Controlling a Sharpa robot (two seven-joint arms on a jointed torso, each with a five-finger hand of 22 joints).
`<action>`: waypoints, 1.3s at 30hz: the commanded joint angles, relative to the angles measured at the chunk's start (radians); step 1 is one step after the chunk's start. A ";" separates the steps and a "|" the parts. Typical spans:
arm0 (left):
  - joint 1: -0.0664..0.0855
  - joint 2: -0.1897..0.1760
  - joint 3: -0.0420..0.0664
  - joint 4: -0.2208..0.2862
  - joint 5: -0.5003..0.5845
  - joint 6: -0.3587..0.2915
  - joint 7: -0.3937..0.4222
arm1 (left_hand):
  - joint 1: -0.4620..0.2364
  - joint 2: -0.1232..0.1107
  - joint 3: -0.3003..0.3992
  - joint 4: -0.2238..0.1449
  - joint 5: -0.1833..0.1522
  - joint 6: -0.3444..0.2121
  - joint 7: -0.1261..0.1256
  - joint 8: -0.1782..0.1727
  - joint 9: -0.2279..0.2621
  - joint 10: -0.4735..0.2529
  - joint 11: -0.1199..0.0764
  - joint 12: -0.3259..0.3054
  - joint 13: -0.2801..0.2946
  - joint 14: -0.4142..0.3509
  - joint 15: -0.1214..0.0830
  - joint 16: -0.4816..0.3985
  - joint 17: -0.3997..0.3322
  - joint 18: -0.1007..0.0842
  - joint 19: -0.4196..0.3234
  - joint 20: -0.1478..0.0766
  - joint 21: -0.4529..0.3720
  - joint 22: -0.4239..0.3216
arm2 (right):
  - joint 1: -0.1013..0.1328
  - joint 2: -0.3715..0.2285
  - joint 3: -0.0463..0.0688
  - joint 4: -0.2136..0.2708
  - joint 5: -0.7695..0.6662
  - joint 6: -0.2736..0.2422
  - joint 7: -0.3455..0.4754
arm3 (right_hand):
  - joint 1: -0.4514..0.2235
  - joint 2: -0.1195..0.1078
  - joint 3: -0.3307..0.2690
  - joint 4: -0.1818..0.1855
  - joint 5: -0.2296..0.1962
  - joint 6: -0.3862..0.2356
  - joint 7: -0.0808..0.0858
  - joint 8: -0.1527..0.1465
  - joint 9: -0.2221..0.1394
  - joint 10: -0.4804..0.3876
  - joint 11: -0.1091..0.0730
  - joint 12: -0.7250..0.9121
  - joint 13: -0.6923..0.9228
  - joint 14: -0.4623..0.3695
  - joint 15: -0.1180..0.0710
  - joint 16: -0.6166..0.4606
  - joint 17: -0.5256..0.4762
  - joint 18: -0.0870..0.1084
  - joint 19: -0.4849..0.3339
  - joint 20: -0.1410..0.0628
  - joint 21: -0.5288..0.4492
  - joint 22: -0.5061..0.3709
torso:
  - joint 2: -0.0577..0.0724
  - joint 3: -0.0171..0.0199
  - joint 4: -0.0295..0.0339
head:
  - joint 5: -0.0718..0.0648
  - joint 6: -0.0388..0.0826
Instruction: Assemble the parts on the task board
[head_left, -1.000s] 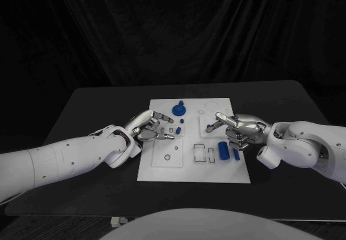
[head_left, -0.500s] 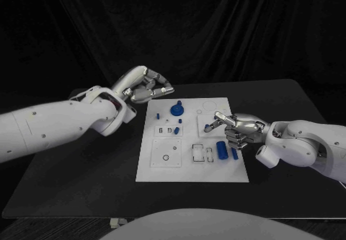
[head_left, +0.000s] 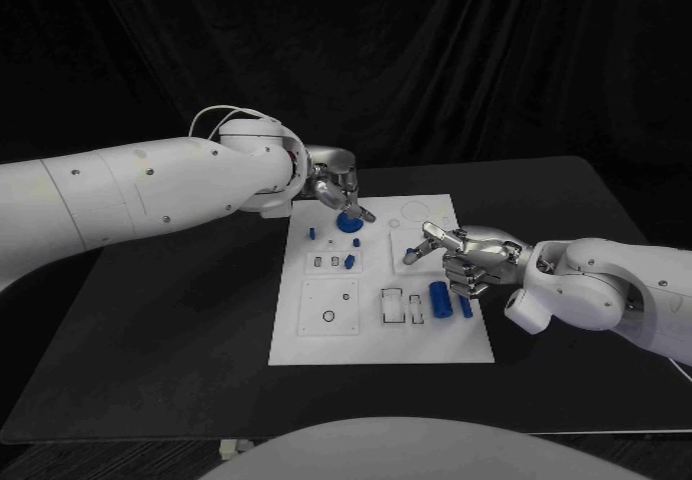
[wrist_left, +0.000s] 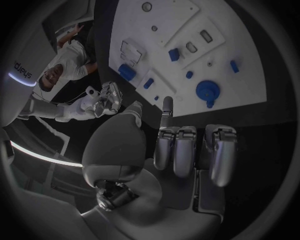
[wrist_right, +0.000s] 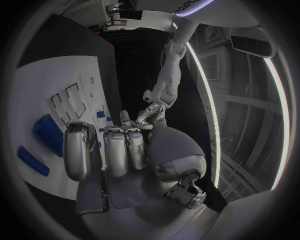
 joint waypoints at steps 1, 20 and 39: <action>0.005 0.027 0.001 -0.023 -0.053 0.237 -0.127 | 0.022 -0.001 0.008 -0.003 0.046 0.009 -0.004 -0.005 0.006 0.103 -0.004 0.000 0.263 0.104 -0.003 0.007 0.264 -0.009 0.096 -0.005 -0.001 0.256 | 0.000 -0.001 0.000 0.004 -0.002 -0.002 0.001 | -0.002 -0.001 -0.001 -0.001 0.006 0.001 -0.001 0.006 -0.001 0.104 0.005 0.003 0.264 0.106 0.007 0.003 0.263 0.013 0.040 0.004 0.003 0.221 | 0.000 0.0008 -0.0012 | -0.002 0.000; -0.022 0.119 0.001 -0.100 -0.057 0.307 -0.206 | 0.044 0.010 0.020 -0.006 0.115 0.004 -0.001 -0.036 0.016 0.103 -0.003 0.000 0.263 0.104 -0.004 0.007 0.264 -0.006 0.091 -0.006 -0.013 0.252 | 0.000 0.013 0.000 -0.002 -0.002 0.007 -0.004 | -0.002 -0.002 -0.001 -0.001 0.007 0.001 -0.001 0.007 -0.001 0.104 0.006 0.003 0.264 0.106 0.007 0.003 0.263 0.013 0.040 0.004 0.002 0.221 | 0.008 0.0009 -0.0041 | 0.031 0.000; -0.081 0.147 0.001 -0.134 -0.057 0.263 -0.198 | 0.073 0.016 0.032 -0.014 0.159 -0.011 0.006 -0.064 0.016 0.103 0.001 0.000 0.263 0.104 -0.001 0.007 0.264 -0.004 0.087 -0.004 -0.021 0.249 | 0.000 0.015 0.000 -0.002 -0.002 0.016 -0.011 | -0.002 -0.001 -0.001 0.000 0.007 0.000 -0.001 0.007 -0.002 0.104 0.006 0.003 0.264 0.106 0.007 0.003 0.263 0.013 0.039 0.004 0.001 0.221 | 0.009 -0.0006 -0.0059 | 0.036 0.000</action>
